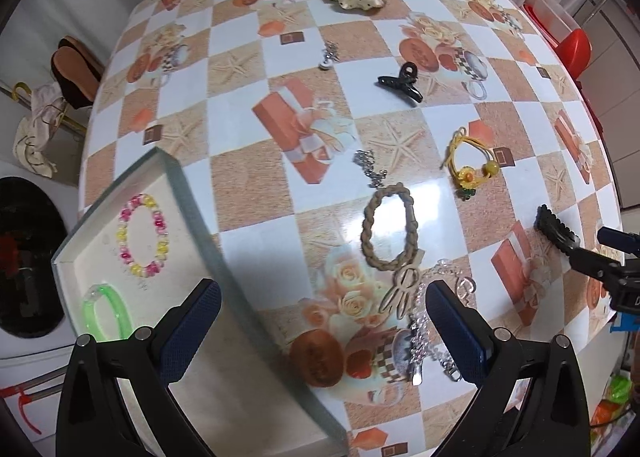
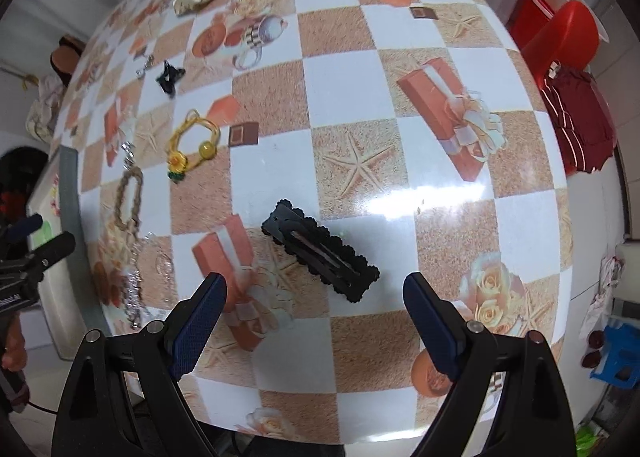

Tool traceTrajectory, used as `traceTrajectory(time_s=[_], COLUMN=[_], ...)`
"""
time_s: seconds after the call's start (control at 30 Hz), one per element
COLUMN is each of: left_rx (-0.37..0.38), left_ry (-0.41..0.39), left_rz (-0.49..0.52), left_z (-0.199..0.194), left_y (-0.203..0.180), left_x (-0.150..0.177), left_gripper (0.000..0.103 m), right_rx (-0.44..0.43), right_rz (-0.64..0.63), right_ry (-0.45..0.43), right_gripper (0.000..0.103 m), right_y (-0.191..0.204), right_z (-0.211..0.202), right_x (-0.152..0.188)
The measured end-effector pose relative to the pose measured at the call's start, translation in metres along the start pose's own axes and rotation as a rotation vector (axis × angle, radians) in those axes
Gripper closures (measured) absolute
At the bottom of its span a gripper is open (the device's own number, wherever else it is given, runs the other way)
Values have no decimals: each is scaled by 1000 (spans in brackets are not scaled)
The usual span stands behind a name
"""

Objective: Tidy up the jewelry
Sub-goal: 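Grasp the black hair clip with the right tool while the left tool grasps the braided bracelet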

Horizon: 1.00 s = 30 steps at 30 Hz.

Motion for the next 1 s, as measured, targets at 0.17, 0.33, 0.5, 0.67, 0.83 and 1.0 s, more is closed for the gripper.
traceTrajectory(time_s=[0.17,0.33,0.5,0.67,0.83,1.0], left_rx=[16,29,32,30,35,35], left_ry=[14,23,46,74,98,91], left_rz=[7,26,36,37,40,36], left_z=[12,27,45,59,72,75], left_y=[-11,-21,-26,-28,-30,-29], left_x=[-8,-20,-27,-29,-33,-34], left_gripper=[0,0,0,0,4,8], right_rx=[20,27,55,85,111,133], right_rz=[-53,-61,-113,-188,-236,-279], right_ry=[23,35,47,58,57,51], right_gripper=[11,11,11,11,11,13], right_y=[1,-5,-6,4,6,7], right_z=[13,20,29,41,49,52], right_x=[-5,-9,-13,-16,-18,-21])
Point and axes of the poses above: each gripper's, at about its wrist camera, not at the fingertips, and z roughly the way its jaws point, y to its left, x to its underside, the point moved 3 cm from there along z, roughly the way its jaws point, and after that the axes turned 5 degrees about -z, right-handed, at the moved point
